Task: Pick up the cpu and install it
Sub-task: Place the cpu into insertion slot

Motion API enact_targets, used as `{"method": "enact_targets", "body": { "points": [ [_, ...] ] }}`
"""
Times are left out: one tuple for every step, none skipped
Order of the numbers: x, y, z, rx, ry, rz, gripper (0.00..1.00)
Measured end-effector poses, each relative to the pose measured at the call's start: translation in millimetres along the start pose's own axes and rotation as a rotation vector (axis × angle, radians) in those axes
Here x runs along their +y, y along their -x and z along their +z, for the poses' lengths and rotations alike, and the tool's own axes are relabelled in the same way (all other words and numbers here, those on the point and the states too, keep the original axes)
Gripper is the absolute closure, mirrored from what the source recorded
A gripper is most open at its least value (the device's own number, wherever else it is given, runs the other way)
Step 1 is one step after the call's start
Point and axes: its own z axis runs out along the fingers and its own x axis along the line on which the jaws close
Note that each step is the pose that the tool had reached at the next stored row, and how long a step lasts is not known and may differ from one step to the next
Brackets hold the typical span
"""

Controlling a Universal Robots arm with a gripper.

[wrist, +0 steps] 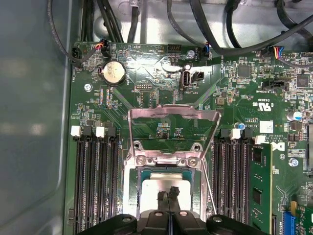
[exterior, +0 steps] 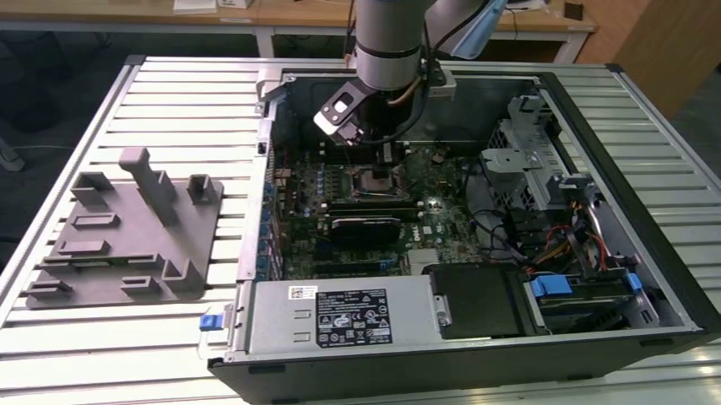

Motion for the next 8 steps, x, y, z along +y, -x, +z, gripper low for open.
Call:
{"method": "enact_targets", "body": {
  "points": [
    [0.0, 0.0, -0.1, 0.0, 0.0, 0.0, 0.89],
    [0.0, 0.0, -0.2, 0.0001, 0.0, 0.0, 0.89],
    [0.0, 0.0, -0.3, 0.0, 0.0, 0.0, 0.89],
    [0.0, 0.0, -0.4, 0.0, 0.0, 0.0, 0.89],
    [0.0, 0.0, -0.5, 0.0, 0.0, 0.0, 0.89],
    [0.0, 0.0, -0.6, 0.0, 0.0, 0.0, 0.89],
    [0.0, 0.0, -0.7, 0.0, 0.0, 0.0, 0.89],
    [0.0, 0.0, -0.8, 0.0, 0.0, 0.0, 0.89]
  ]
}}
